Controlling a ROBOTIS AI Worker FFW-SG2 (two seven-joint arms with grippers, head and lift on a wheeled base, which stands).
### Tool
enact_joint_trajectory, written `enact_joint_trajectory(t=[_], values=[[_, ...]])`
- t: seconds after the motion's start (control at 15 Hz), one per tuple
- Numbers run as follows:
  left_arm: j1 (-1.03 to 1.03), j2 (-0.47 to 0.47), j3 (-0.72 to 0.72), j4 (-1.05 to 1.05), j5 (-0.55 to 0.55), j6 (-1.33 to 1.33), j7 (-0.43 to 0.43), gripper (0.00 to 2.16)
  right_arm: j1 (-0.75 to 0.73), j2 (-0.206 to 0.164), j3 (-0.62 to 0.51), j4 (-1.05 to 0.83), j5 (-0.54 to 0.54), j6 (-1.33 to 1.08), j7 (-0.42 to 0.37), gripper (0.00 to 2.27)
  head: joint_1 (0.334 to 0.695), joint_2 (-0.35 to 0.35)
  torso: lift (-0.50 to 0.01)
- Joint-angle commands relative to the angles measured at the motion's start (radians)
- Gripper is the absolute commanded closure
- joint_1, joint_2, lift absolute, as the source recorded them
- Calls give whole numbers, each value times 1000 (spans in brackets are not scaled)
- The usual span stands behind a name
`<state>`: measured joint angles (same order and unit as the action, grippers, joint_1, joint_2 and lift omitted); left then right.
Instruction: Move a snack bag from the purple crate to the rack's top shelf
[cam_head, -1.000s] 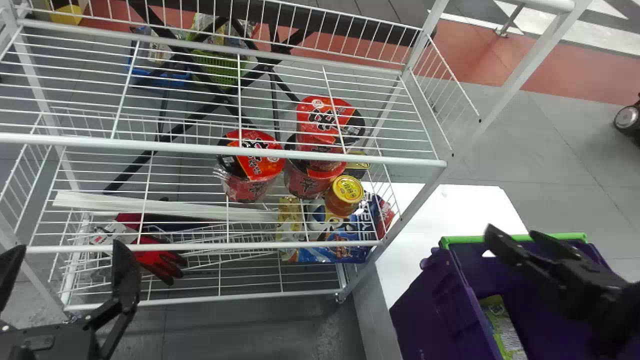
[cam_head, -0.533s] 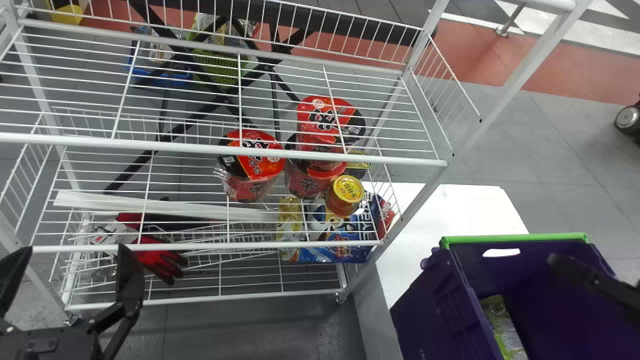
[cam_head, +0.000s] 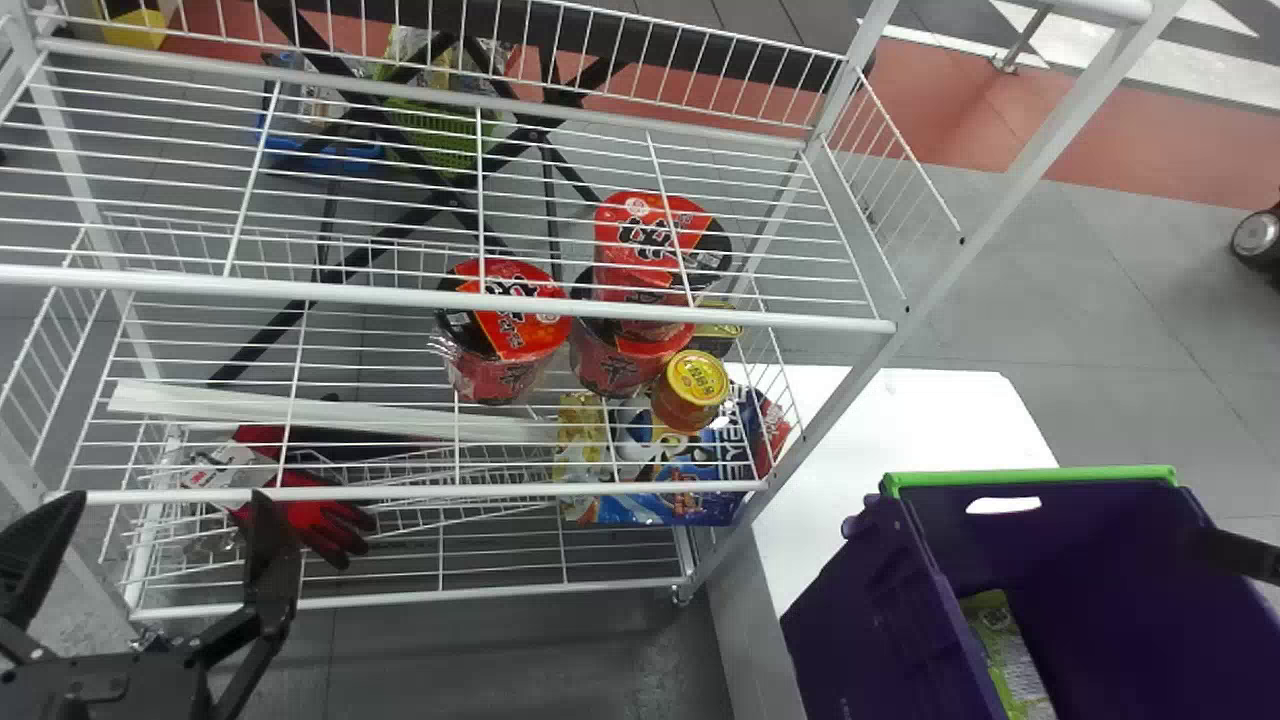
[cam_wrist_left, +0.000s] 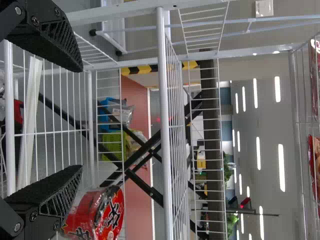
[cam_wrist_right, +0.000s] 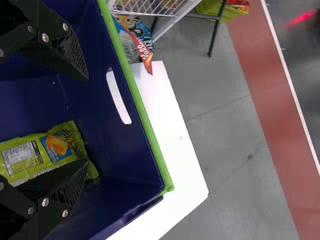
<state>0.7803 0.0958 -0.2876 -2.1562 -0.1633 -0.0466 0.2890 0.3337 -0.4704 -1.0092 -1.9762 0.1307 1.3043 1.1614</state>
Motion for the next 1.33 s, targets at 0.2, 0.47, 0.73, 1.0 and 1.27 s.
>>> enact_joint_trajectory(t=[0.2,0.47,0.73,1.0,1.27], values=[[-12,4,-4,18,8,0,-1,137,-61,-54,219,257,240,-185,175,184,695,-350,-454],[-32,4,1,39,22,-3,-7,137,-61,-51,293,398,329,-357,206,107,695,-350,-454],[-56,5,7,70,47,-3,-11,137,-77,-47,347,606,409,-661,155,93,695,-350,-454],[-65,5,8,68,50,-3,-13,137,-76,-43,435,709,515,-756,41,33,695,-350,-454],[-70,5,10,67,57,-3,-14,137,-73,-10,455,769,533,-750,-192,-2,695,-350,-454]])
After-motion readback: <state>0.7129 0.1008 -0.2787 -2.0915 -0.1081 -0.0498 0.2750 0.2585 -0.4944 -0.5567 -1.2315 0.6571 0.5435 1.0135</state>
